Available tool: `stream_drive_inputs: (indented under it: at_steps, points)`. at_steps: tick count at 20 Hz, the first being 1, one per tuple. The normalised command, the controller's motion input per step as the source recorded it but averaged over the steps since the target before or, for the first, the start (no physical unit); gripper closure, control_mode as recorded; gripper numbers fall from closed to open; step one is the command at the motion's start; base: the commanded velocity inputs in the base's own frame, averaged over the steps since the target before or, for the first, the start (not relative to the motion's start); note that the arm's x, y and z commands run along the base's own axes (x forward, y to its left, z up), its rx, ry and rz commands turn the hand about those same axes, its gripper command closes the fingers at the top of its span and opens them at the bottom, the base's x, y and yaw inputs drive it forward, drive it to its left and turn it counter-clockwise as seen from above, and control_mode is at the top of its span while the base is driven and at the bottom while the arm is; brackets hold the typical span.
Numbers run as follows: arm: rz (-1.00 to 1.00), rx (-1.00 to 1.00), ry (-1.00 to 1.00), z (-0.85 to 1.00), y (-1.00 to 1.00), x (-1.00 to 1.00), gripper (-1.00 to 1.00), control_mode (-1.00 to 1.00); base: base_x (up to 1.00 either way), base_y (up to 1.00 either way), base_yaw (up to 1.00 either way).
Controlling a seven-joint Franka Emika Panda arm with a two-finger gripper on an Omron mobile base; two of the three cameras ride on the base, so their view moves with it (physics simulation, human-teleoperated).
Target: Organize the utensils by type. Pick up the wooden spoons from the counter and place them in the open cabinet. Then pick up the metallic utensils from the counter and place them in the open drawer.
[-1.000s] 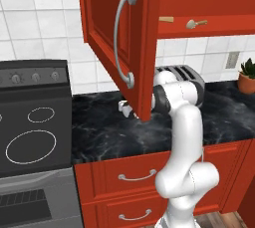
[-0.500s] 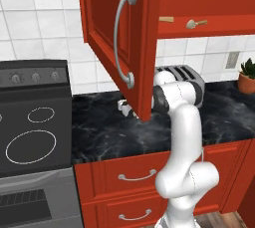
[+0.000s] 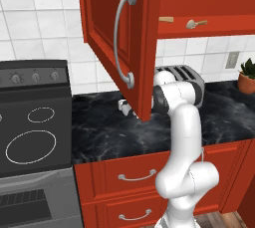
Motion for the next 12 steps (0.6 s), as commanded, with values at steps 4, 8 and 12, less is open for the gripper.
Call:
stream_drive_inputs:
  at_steps: [4, 8, 12]
  points:
    - [0.00, 0.00, 0.01, -0.33, -0.13, -0.12, 1.00, -1.00, 0.00, 0.00, 0.00]
    - [0.00, 0.00, 0.00, -0.33, -0.12, -0.29, 1.00, -1.00, 0.00, 0.00, 0.00]
    - [0.00, 0.00, 0.00, -0.29, -0.09, -0.50, 1.00, -1.00, 0.00, 0.00, 0.00]
